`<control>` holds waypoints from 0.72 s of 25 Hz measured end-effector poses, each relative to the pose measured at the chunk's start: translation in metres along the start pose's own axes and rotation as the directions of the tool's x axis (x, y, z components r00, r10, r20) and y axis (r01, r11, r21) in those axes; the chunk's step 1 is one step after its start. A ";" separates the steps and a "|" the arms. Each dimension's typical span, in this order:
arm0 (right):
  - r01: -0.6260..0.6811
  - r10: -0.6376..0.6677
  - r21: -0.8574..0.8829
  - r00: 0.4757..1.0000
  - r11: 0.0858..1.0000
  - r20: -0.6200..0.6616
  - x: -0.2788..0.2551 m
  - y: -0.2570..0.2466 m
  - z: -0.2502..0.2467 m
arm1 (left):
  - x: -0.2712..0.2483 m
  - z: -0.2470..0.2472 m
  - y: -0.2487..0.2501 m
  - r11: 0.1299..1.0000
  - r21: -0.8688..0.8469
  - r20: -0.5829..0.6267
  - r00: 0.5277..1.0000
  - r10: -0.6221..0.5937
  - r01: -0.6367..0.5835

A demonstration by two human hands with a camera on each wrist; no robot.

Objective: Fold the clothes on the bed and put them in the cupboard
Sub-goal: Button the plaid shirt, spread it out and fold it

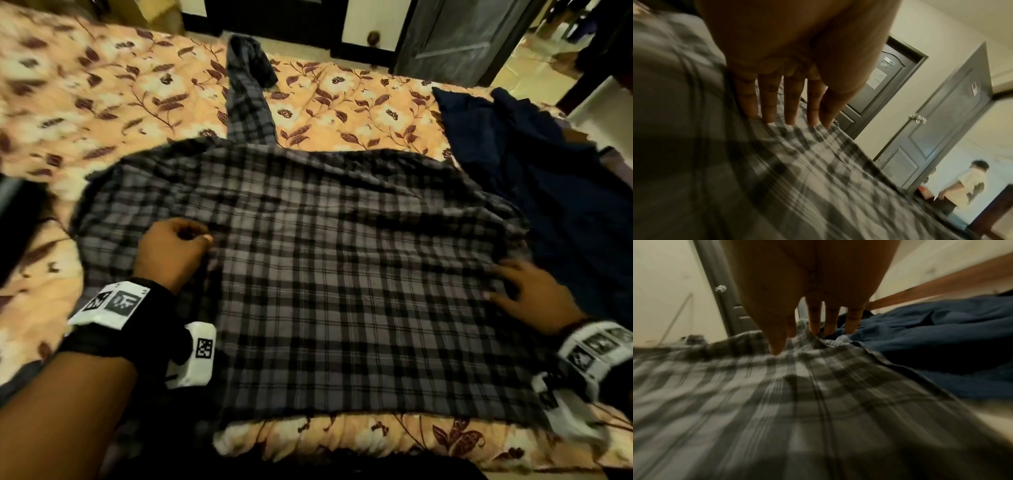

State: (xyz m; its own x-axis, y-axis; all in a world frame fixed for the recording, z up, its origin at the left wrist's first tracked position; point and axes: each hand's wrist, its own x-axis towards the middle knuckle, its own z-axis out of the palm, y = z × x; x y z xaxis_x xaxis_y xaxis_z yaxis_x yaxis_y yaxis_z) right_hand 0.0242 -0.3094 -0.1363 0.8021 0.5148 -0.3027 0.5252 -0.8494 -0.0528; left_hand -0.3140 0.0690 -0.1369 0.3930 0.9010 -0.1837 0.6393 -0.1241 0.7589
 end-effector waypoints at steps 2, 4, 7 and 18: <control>-0.150 0.167 -0.221 0.984 0.964 0.057 -0.004 -0.014 -0.001 | 0.012 -0.026 0.003 0.992 0.124 -0.049 0.998 0.041 -0.035; -0.129 0.108 -0.195 0.987 0.972 -0.118 0.014 -0.052 -0.020 | 0.038 -0.043 0.014 0.978 0.182 -0.067 0.991 0.112 -0.098; 0.192 -0.199 -0.055 0.960 0.980 -0.197 0.067 -0.136 -0.045 | 0.113 -0.061 0.036 0.941 0.309 -0.098 0.980 0.174 -0.136; 0.360 -0.365 -0.160 0.931 0.919 -0.005 0.244 -0.293 -0.083 | 0.263 -0.061 0.054 0.920 0.390 0.204 0.978 -0.043 -0.041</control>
State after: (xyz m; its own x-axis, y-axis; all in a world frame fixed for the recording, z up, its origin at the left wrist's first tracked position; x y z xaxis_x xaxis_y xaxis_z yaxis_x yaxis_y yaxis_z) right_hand 0.0901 0.0750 -0.1155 0.5564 0.7899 -0.2579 0.8168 -0.5769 -0.0049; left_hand -0.2163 0.3245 -0.1060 0.4916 0.8016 -0.3402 0.8298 -0.3129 0.4620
